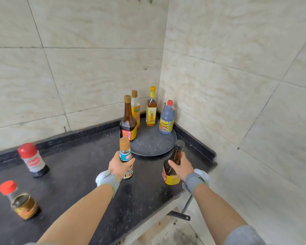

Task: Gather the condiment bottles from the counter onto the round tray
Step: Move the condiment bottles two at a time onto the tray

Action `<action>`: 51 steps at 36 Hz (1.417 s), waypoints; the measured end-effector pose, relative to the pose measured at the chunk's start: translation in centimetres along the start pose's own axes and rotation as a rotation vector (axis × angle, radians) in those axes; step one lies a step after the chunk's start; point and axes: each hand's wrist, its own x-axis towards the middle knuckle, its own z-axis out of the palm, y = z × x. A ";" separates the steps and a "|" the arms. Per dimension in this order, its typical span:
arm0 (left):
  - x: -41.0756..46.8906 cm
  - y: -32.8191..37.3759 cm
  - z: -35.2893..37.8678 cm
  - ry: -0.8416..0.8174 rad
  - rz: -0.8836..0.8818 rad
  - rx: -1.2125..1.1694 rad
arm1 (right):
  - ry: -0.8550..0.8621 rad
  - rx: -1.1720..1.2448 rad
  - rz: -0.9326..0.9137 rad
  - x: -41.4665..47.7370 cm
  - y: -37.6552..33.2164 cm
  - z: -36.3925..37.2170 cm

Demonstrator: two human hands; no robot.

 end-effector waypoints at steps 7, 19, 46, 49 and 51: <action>6.6 3.4 1.1 0.050 0.010 -0.041 | -0.008 0.016 0.025 6.6 -2.4 -0.4; 13.6 5.8 6.0 0.123 -0.049 -0.042 | -0.153 -0.058 0.019 17.7 -2.9 -0.9; 20.3 5.7 11.1 0.213 -0.194 0.013 | -0.345 -0.090 -0.181 34.2 -8.5 1.4; 20.2 4.9 10.5 0.258 -0.227 -0.032 | -0.336 -0.062 -0.186 35.0 -9.5 2.6; 20.3 4.5 10.1 0.304 -0.235 -0.070 | -0.339 -0.067 -0.195 35.6 -10.0 3.4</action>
